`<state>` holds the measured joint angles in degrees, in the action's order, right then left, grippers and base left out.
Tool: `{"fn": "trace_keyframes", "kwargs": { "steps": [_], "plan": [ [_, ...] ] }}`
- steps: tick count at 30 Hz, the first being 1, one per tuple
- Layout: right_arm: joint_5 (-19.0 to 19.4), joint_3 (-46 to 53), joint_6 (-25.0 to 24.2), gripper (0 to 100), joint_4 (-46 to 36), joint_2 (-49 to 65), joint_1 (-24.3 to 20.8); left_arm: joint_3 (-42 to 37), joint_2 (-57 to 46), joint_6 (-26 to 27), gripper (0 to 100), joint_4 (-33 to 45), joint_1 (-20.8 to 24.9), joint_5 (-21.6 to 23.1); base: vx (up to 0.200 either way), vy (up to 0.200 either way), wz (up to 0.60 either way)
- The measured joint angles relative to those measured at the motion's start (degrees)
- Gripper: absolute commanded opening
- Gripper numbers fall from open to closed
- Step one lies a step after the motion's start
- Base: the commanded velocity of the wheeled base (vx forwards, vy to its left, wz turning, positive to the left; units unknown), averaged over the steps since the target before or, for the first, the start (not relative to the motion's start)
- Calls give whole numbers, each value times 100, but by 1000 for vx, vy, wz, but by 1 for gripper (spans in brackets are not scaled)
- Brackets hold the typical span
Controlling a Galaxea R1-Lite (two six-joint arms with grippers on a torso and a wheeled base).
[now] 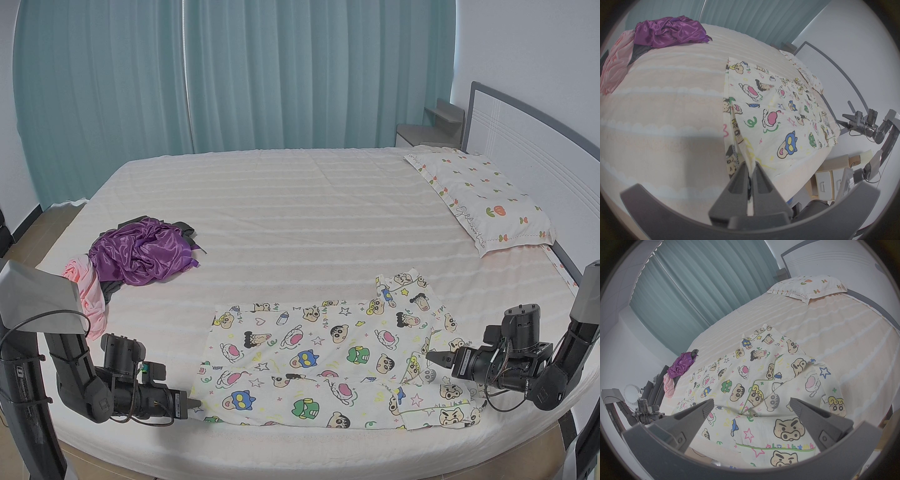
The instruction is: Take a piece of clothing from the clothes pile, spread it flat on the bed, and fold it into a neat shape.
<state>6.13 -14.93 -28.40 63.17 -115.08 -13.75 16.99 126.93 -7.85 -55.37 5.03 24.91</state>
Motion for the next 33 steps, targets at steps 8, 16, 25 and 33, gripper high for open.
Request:
{"fn": "trace_keyframes", "kwargs": {
  "steps": [8,16,25,33],
  "plan": [
    [0,9,22,100,0,-5,-7,-369,-55,46,0,-13,20,-66,0,0,0],
    [-11,38,38,100,0,-9,-11,-440,-80,49,100,-5,41,-77,0,0,0],
    [-9,44,44,100,-9,-16,-7,-276,-83,-85,100,-257,11,-52,0,0,0],
    [-9,46,52,100,0,-49,-11,277,-63,-827,100,-734,52,16,0,0,0]
  ]
}}
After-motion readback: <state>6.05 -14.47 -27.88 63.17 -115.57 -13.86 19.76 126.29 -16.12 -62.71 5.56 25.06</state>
